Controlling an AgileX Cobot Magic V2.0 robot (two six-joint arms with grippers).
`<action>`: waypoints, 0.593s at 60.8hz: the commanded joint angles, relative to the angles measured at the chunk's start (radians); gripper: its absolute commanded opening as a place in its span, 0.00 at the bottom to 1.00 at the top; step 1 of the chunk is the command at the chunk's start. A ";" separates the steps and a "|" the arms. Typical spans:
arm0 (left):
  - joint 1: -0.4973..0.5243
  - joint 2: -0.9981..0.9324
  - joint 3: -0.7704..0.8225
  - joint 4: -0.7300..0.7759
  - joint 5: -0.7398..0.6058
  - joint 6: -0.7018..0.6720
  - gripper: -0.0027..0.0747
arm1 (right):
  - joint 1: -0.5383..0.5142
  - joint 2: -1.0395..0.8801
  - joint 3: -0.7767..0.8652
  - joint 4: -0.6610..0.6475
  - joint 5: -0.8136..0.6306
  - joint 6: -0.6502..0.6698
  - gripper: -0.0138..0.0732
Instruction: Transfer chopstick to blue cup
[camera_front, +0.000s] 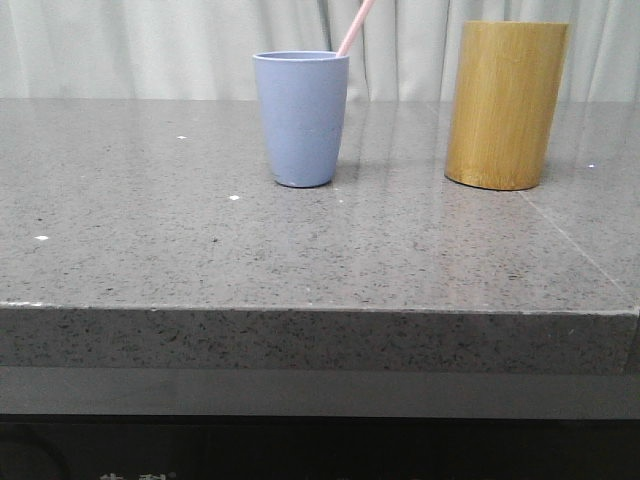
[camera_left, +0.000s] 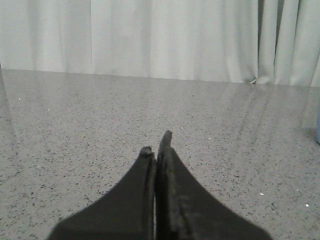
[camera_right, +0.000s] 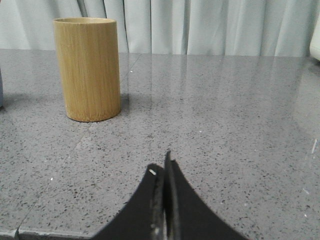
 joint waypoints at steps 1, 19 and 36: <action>-0.008 -0.025 0.009 -0.001 -0.079 -0.009 0.01 | -0.006 -0.022 -0.006 -0.008 -0.084 -0.003 0.08; -0.008 -0.025 0.009 -0.001 -0.079 -0.009 0.01 | -0.006 -0.022 -0.006 -0.007 -0.113 -0.003 0.08; -0.008 -0.025 0.009 -0.001 -0.079 -0.009 0.01 | -0.006 -0.022 -0.006 -0.007 -0.118 -0.003 0.08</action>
